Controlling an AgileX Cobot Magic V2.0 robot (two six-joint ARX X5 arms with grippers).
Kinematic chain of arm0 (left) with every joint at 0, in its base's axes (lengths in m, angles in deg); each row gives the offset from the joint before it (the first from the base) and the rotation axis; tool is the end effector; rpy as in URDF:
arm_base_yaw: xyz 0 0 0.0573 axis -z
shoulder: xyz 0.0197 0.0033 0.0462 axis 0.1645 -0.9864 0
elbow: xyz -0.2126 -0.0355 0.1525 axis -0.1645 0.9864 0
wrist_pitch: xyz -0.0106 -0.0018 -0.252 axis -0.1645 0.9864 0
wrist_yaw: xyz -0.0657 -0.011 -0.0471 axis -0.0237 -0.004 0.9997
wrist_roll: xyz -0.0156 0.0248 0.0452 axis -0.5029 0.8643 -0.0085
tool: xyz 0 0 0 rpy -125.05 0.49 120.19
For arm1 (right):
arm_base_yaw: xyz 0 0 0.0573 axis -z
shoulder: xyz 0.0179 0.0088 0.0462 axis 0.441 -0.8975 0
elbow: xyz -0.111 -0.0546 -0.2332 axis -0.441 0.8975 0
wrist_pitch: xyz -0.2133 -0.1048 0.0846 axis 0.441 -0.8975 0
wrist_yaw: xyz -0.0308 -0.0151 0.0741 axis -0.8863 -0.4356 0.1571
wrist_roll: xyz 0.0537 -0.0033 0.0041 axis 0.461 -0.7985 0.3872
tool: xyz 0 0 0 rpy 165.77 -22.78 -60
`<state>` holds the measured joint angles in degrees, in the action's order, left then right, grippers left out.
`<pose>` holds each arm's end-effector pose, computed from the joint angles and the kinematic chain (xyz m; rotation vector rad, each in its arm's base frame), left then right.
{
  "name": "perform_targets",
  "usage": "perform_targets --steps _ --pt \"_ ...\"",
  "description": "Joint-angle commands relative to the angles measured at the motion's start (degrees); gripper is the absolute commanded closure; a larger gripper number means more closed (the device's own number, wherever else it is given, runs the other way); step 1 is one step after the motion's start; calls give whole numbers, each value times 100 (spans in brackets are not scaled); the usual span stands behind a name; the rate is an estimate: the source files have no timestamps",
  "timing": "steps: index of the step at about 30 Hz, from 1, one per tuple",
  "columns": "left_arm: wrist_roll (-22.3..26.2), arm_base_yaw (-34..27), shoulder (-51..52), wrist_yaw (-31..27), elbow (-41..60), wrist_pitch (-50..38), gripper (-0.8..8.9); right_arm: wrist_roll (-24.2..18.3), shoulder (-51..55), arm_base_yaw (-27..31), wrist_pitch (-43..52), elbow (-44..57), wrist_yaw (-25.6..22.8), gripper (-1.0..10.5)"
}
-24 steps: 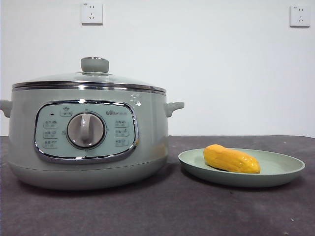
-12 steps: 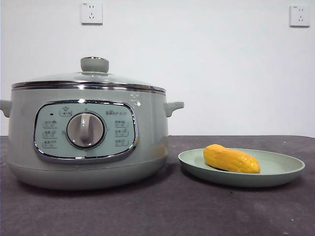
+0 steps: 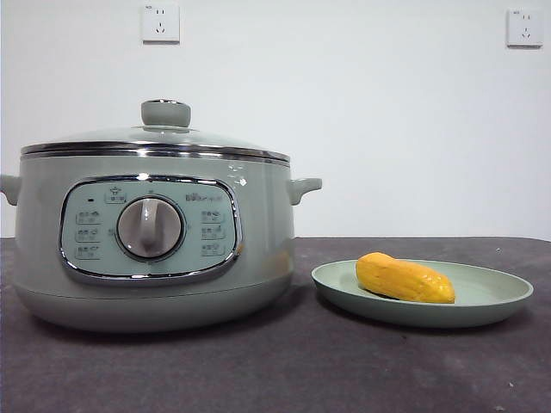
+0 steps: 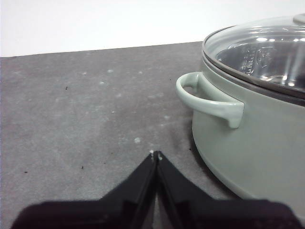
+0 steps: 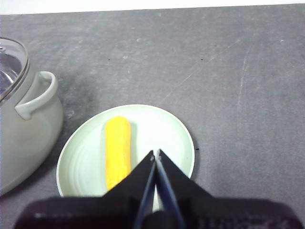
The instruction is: Take the corn out from the steamer,put the corn on the plate,close the lid
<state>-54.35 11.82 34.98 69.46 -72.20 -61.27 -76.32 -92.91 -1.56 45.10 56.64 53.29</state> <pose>0.0949 -0.0041 0.1520 0.0362 0.1768 -0.0471 0.1174 0.0540 0.2481 0.0138 0.4024 0.2106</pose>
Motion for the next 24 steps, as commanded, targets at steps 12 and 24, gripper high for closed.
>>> perform_targets --steps 12,24 --pt "-37 -22 17 -7 94 -24 816 -256 168 20 -15 26 -26 945" --pt "-37 -22 17 -7 94 -26 816 -979 1882 1401 1390 1410 1082 945"
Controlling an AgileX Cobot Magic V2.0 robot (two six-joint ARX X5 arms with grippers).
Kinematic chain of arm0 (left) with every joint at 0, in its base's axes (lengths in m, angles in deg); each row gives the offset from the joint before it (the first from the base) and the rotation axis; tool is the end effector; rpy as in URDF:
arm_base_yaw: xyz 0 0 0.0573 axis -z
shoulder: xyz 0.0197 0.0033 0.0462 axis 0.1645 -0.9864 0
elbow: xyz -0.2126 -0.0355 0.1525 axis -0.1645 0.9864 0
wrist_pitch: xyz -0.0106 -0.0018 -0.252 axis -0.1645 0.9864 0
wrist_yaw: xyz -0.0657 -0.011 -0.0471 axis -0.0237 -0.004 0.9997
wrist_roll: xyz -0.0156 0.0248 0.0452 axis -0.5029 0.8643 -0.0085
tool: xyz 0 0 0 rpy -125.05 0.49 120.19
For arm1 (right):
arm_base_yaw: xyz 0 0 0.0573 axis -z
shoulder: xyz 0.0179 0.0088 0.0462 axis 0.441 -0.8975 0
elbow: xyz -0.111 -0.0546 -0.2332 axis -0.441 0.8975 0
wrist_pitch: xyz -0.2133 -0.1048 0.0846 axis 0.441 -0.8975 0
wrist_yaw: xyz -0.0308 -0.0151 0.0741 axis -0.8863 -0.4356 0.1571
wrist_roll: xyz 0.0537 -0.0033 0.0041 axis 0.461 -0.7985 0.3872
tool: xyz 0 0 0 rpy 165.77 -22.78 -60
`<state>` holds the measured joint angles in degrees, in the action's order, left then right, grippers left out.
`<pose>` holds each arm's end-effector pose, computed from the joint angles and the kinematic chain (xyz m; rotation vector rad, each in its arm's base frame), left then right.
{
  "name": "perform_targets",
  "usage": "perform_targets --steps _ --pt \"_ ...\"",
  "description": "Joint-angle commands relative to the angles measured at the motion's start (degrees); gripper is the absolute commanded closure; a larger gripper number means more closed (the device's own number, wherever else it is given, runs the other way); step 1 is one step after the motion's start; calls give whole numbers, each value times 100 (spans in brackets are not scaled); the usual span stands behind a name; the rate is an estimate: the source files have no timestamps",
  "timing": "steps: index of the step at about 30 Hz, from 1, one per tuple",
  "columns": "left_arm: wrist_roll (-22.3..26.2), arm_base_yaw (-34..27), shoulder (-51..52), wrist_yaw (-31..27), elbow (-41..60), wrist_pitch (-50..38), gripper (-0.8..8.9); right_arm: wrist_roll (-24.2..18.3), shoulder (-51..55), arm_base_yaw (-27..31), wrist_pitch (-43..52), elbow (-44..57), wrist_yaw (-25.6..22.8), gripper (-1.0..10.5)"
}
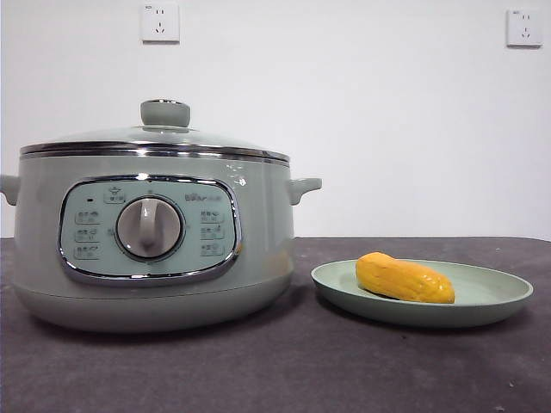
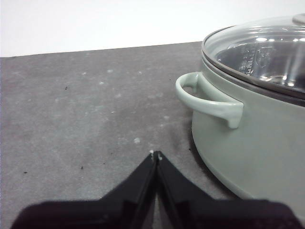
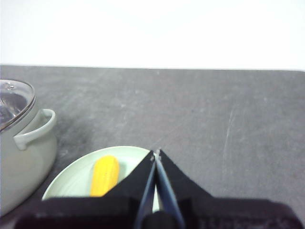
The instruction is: Take the corn out from the steamer,put the corn on the plate,close the lid
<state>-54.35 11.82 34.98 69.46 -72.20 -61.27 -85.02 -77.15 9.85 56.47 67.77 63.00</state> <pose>0.0949 -0.0041 0.1520 0.0362 0.1768 -0.0471 0.1004 0.0274 0.2270 -0.0132 0.1299 0.2155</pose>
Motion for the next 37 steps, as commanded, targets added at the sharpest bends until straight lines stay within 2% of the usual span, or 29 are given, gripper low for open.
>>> perform_targets --steps 1,6,11,18,24,37 --pt "-37 -22 17 -7 94 -26 816 -109 452 374 363 439 103 945" --pt "-37 -22 17 -9 94 -24 816 -52 1091 824 485 1093 98 945" --pt "-37 -22 17 -9 94 -26 816 0 1440 1021 481 1480 98 945" --pt "-37 -22 17 -9 94 -26 816 31 1504 1036 33 1648 79 945" --pt "-37 -22 17 -9 94 -26 816 638 1401 1025 -70 1646 96 945" --pt "-37 -22 17 -9 94 -26 816 640 1364 1025 -68 1646 59 945"
